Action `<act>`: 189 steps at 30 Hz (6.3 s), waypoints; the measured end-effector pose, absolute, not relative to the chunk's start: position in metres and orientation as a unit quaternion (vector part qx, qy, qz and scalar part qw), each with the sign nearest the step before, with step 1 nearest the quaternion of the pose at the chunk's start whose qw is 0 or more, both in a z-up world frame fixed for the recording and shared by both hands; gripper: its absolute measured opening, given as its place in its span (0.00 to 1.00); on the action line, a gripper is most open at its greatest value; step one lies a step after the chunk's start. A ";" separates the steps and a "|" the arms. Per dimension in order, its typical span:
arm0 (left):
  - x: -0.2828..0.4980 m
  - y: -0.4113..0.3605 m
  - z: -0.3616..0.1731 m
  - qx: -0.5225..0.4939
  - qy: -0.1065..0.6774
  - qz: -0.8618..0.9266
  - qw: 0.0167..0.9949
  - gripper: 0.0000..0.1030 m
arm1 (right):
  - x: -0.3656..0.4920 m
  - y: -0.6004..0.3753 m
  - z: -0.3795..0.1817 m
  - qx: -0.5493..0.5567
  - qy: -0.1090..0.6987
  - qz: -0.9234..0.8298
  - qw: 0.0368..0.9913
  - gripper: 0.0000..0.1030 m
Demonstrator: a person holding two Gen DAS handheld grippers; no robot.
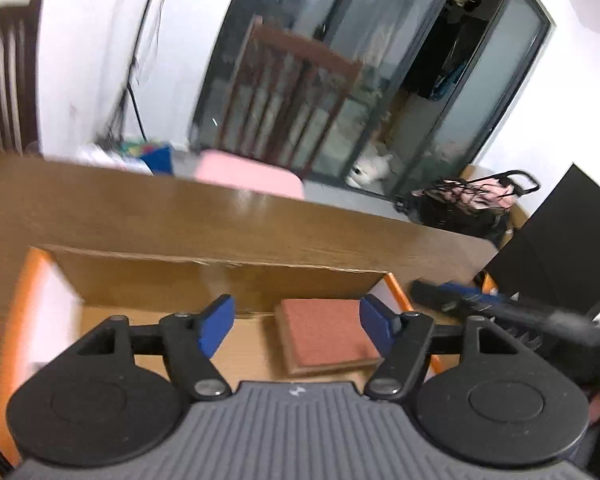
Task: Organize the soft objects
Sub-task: 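Carry the sponge into the cardboard box and open the grippers, then grasp the white round foam puck with both tools, then carry the foam puck into the box and release it, then grasp the yellow-and-white plush sheep with both tools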
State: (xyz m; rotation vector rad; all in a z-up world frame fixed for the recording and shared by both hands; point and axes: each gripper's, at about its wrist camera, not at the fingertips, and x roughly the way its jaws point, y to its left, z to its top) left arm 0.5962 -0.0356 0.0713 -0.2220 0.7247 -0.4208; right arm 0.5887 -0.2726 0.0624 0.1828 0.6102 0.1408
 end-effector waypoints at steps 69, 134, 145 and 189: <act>0.265 -0.038 -0.054 -0.175 0.363 -0.333 0.852 0.24 | 0.242 -0.269 -0.054 0.196 0.310 0.201 0.909 0.24; 0.196 0.047 0.065 -0.004 0.148 -0.081 0.986 0.99 | 0.222 -0.212 0.082 0.019 0.100 0.152 0.983 0.92; 0.166 0.072 0.011 -0.027 0.209 -0.076 0.975 0.99 | 0.166 -0.198 0.011 0.019 0.165 0.186 0.968 0.91; 0.195 0.079 -0.033 -0.238 0.308 -0.215 0.896 0.72 | 0.176 -0.176 -0.017 0.022 0.225 0.330 0.917 0.61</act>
